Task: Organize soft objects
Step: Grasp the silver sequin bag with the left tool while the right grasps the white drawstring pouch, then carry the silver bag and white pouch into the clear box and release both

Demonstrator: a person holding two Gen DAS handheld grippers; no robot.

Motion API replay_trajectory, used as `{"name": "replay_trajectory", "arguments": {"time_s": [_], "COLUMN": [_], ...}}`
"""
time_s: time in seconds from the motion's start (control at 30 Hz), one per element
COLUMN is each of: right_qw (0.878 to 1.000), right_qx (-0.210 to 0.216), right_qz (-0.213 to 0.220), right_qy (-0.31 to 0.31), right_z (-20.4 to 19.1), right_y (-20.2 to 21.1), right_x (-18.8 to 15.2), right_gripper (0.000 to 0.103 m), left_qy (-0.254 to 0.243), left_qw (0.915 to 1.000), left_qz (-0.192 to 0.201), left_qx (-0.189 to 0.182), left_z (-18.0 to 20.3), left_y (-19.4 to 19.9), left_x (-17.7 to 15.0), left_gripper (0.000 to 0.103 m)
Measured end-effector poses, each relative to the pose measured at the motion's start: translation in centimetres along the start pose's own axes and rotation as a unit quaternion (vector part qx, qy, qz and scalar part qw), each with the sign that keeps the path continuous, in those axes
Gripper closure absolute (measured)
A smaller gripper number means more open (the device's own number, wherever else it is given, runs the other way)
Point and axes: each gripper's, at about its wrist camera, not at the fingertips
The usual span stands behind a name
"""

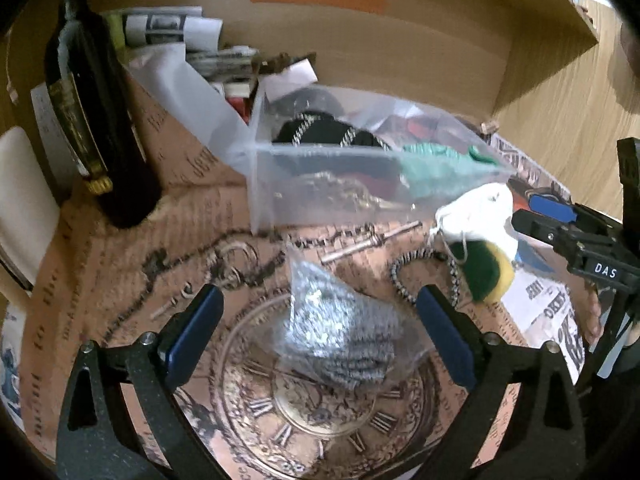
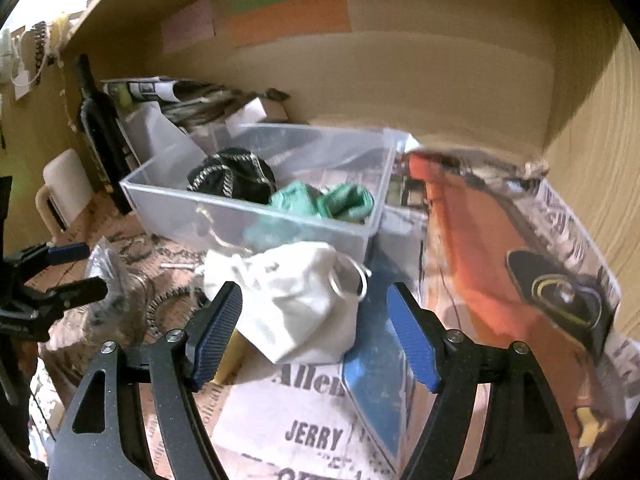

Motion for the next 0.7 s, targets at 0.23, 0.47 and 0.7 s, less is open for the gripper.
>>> {"name": "replay_trajectory", "arguments": {"time_s": [0.23,0.47,0.7], "right_qw": [0.999,0.998,0.999], "right_qx": [0.016,0.044,0.036], "right_qz": [-0.025,-0.031,-0.007], "right_qy": [-0.013,-0.014,0.007], "right_z": [0.4,0.1,-0.8], "right_y": [-1.7,-2.5,-1.1], "right_x": [-0.3,-0.1,-0.1], "right_gripper": [0.041,0.073,0.086], "left_qy": [0.001,0.012,0.026], "left_qw": [0.9997,0.9994,0.9993], "left_qz": [-0.018,-0.017,-0.004], "left_qx": [-0.018,-0.027,-0.028], "left_z": [0.9,0.7,0.0], "left_y": [-1.4,-1.6,-0.5], "left_x": [-0.7,-0.9,-0.5], "left_gripper": [0.024,0.040,0.062]}}
Point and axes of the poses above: each gripper's, at about its wrist camera, not at the fingertips, and y roughly against the way its jaws point, z to its right, x to its top, and after that the axes turned 1 degree about -x, right-handed
